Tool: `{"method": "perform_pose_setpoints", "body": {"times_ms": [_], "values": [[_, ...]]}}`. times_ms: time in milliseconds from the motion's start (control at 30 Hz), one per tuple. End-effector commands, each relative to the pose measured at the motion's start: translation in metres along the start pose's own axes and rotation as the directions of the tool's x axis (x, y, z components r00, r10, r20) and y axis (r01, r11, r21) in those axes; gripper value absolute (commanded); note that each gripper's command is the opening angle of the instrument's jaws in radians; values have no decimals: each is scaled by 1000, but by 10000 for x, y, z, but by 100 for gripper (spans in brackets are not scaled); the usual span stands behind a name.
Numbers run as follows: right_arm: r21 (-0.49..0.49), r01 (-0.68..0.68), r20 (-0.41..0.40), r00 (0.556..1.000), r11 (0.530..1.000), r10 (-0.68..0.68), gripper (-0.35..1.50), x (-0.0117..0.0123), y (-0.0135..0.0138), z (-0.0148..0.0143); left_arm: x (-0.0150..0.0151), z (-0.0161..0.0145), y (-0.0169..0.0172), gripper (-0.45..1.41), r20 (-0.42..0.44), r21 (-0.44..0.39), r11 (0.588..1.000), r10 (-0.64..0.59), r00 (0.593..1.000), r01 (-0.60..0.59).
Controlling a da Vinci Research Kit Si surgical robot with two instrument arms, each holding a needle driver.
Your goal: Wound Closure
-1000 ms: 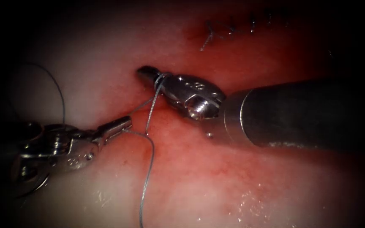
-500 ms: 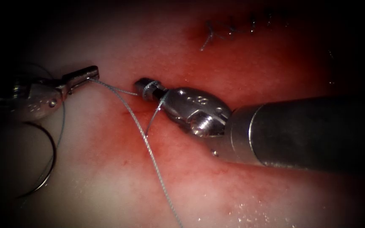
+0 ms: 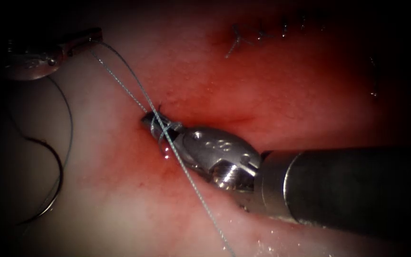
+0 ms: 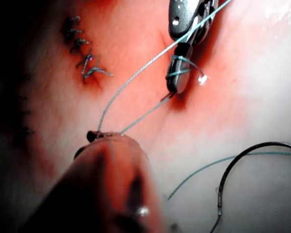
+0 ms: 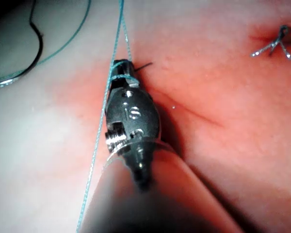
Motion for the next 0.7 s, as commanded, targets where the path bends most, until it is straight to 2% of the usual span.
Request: {"method": "perform_pose_setpoints", "body": {"times_ms": [33,167,467,600,700], "values": [[2,13,0,1000,1000,-13,-35,-9,-10,2,1,7,-8,-45,-2,15,1000,-9,1000,9],[5,42,-9,999,999,-42,-35,-23,-16,-5,-2,8,-48,-45,-2,56,997,-46,999,46],[-64,79,29,997,995,-77,-35,-50,-23,-20,-13,23,-86,-45,30,90,994,-61,998,58],[-76,73,28,997,994,-71,-35,-49,-31,-30,-20,31,-94,-45,34,100,993,-64,997,60],[-74,74,9,997,994,-74,-35,-43,-36,-31,-28,38,-116,-45,42,138,989,-59,997,53]]}}
